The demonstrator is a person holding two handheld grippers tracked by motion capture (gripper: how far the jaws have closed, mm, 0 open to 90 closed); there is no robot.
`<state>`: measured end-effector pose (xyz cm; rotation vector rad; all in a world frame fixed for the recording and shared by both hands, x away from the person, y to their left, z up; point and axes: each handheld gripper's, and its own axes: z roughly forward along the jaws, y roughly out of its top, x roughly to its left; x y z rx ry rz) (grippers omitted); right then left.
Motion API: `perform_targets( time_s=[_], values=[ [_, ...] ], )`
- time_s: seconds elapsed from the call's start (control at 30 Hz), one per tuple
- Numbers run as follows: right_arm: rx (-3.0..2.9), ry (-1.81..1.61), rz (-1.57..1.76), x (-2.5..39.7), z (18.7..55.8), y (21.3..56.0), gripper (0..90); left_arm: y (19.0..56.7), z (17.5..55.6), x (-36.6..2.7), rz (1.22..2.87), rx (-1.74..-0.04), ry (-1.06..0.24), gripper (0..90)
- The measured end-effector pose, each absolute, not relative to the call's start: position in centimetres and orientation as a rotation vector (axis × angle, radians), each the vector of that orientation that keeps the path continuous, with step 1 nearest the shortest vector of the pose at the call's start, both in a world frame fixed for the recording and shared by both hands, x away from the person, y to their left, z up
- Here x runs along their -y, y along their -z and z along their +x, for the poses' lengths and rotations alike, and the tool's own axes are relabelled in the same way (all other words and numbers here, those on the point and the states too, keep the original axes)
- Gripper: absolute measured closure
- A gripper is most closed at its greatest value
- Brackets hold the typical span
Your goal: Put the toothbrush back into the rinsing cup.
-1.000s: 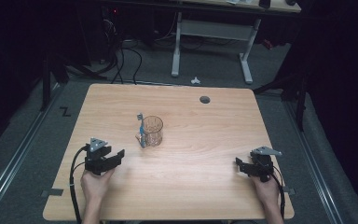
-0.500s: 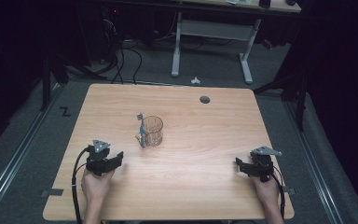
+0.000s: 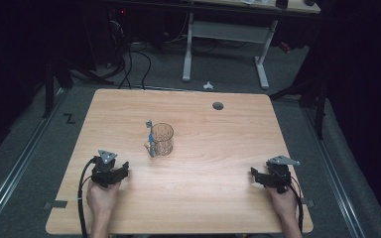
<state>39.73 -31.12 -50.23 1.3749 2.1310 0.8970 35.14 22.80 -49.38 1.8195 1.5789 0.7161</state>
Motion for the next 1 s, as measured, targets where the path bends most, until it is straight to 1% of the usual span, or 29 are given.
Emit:
perform_targets(
  time_s=[0.4,1.0],
  values=[
    [-2.132,-0.896,1.374,31.1,39.7,50.2,28.4,50.1,35.4,-22.6,1.844,-1.592,-0.744,42.6],
    [-2.131,-0.897,1.375,31.1,39.7,50.2,28.4,50.7,35.9,-22.3,1.827,-1.581,-0.731,41.9]
  ],
)
